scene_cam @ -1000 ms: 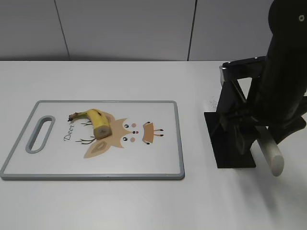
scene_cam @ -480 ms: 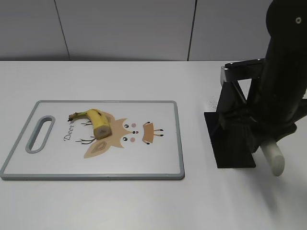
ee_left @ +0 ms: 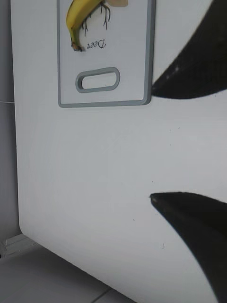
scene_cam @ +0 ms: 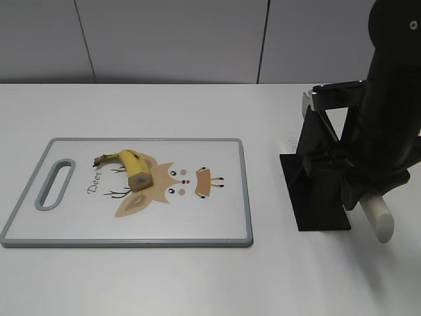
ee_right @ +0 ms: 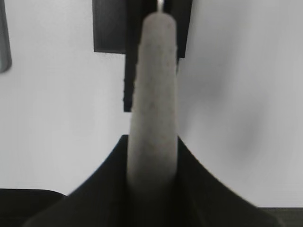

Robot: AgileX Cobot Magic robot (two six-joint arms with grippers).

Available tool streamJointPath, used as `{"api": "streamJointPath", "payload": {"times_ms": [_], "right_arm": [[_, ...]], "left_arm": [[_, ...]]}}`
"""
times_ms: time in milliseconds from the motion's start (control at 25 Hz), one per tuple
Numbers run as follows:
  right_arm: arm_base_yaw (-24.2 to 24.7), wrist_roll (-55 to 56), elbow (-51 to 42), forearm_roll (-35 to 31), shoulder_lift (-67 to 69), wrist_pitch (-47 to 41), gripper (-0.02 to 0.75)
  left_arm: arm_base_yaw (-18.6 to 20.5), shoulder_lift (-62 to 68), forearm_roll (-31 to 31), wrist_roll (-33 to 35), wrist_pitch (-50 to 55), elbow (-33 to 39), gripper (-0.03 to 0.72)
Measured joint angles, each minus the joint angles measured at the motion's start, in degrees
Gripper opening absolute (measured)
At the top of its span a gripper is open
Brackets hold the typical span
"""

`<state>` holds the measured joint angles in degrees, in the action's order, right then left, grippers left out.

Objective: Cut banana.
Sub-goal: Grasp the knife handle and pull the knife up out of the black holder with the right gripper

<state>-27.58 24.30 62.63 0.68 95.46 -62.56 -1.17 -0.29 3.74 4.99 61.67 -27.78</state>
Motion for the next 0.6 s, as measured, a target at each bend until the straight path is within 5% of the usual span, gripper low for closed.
{"api": "streamJointPath", "payload": {"times_ms": [600], "right_arm": [[0.0, 0.32, 0.0, -0.06, -7.59, -0.85, 0.169]], "left_arm": [[0.0, 0.0, 0.0, 0.0, 0.0, 0.0, 0.589]]}}
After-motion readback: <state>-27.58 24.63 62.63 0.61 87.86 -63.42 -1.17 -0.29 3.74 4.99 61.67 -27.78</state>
